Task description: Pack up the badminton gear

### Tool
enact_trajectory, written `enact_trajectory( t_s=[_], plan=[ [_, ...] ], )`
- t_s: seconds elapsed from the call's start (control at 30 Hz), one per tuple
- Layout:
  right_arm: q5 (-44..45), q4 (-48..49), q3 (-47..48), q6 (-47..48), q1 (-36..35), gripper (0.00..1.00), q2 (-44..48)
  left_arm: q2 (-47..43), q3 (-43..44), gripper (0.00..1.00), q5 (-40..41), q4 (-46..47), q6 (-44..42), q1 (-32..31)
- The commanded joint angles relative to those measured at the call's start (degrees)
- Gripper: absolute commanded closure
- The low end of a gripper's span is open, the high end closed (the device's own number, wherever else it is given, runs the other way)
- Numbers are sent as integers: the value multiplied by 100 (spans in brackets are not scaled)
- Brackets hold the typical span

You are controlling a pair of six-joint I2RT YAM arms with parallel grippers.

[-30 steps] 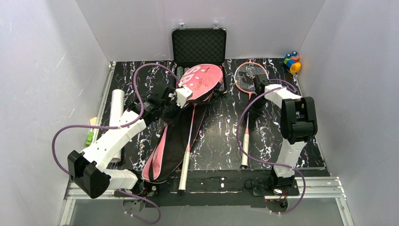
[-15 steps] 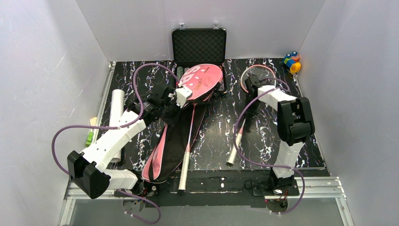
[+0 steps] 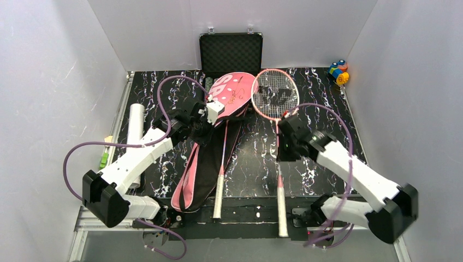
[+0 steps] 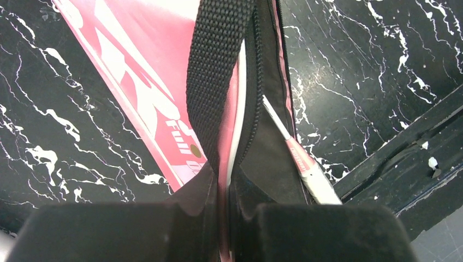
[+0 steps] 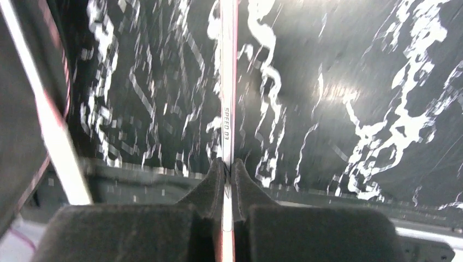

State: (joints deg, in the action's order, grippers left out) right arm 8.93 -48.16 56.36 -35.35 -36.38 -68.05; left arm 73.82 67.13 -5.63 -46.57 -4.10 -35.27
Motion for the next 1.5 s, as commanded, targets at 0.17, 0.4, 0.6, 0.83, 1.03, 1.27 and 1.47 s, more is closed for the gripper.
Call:
enact_trajectory(
  t_s=[0.17,0.4,0.6,0.83,1.03,1.27,1.47],
  plan=[
    [69,-2675,122,-1559,-1930,99,1638,382,851,100,304,386,224,16],
    [294,-3573,815,-2510,-3448,99,1355,551,1195,100,681,297,322,71],
    [210,-3464,1286,-2638,-4554,99,410,609,1175,100,708,293,295,81],
    [464,-2726,1788,-1642,-4563,99,-726,646,1260,100,572,222,288,79],
    [639,-1950,2279,-657,-3903,99,-1589,550,1200,100,563,168,230,81],
    [892,-1194,2766,47,-2999,99,-2416,416,1117,100,563,99,160,81],
    [1026,-720,3602,260,-2482,99,-3360,428,1130,100,373,83,153,81]
  ],
)
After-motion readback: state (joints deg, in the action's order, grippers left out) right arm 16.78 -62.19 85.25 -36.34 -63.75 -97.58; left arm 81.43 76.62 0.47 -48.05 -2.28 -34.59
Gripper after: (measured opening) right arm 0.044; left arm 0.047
